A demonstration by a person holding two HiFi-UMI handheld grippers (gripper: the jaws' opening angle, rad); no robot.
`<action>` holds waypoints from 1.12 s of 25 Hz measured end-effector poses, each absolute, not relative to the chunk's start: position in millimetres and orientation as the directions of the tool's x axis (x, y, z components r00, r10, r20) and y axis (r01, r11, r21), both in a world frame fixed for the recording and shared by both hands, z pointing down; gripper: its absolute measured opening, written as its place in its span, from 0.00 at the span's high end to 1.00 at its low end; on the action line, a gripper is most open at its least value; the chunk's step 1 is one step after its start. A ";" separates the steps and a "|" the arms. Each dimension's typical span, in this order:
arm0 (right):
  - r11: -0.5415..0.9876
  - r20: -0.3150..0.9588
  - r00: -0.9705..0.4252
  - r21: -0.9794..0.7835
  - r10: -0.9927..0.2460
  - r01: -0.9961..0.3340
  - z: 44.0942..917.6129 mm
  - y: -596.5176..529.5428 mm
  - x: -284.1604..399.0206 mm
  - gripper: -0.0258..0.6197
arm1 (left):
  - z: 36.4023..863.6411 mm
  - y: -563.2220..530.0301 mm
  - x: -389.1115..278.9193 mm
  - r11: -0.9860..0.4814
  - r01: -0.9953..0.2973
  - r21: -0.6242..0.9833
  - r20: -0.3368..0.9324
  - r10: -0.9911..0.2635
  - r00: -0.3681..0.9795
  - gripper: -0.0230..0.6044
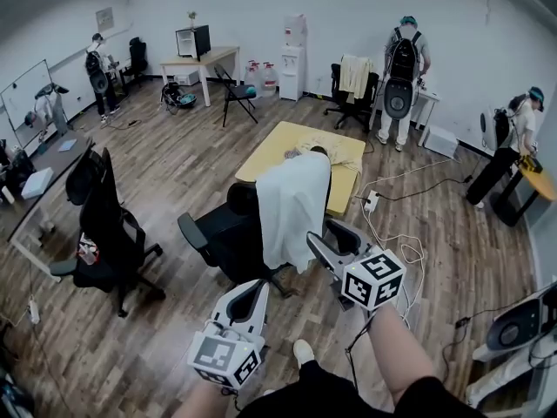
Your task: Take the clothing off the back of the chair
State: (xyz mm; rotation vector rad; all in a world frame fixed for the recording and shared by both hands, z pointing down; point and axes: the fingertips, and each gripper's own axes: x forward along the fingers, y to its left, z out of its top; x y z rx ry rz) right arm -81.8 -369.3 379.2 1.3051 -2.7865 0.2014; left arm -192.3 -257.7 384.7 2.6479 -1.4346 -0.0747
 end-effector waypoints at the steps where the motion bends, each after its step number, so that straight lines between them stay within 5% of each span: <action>1: 0.630 0.112 -0.635 -0.086 -0.764 -0.772 379.8 -381.4 -79.9 0.57 | 383.2 -264.8 -190.9 -0.537 -0.833 0.132 0.016 -0.839 0.544 0.93; 20: 0.630 0.232 -0.617 -0.023 -0.752 -0.776 423.9 -530.7 -68.3 0.19 | 399.4 -356.0 -167.8 -0.490 -0.863 0.122 0.037 -0.867 0.497 0.93; 28: 0.661 0.255 -0.645 -0.028 -0.720 -0.749 440.2 -562.8 -83.1 0.16 | 413.1 -377.2 -169.5 -0.456 -0.879 0.137 0.072 -0.880 0.469 0.93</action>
